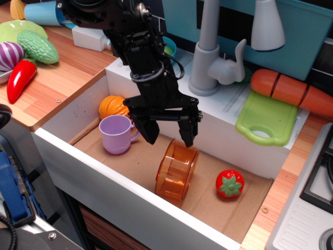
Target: Flip orange pot upright in sink
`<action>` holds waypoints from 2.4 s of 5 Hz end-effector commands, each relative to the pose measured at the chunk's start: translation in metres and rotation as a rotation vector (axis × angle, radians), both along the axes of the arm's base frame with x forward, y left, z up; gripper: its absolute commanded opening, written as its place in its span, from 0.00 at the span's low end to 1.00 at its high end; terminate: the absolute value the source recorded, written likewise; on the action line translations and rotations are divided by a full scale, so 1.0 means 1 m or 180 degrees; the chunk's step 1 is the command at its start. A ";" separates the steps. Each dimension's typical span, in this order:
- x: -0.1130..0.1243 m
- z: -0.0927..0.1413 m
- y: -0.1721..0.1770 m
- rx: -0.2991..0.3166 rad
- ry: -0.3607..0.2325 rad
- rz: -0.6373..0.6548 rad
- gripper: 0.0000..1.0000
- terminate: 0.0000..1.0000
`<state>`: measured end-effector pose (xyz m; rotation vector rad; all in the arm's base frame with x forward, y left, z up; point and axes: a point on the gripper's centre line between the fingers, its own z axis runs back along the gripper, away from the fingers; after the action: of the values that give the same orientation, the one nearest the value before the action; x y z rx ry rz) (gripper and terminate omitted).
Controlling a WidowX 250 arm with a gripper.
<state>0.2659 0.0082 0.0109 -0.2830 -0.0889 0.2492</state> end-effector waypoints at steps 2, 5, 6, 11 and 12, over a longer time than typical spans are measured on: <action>0.012 -0.001 -0.007 -0.0092 -0.0193 0.0089 1.00 0.00; 0.022 -0.011 -0.031 -0.0178 -0.0240 0.0267 1.00 0.00; 0.022 -0.013 -0.037 -0.0215 -0.0231 0.0284 0.00 0.00; 0.011 -0.010 -0.035 0.1151 0.0063 -0.0219 0.00 0.00; 0.003 -0.015 -0.035 0.1308 -0.0103 -0.0270 1.00 0.00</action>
<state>0.2592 -0.0248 -0.0195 0.1313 -0.0957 0.1374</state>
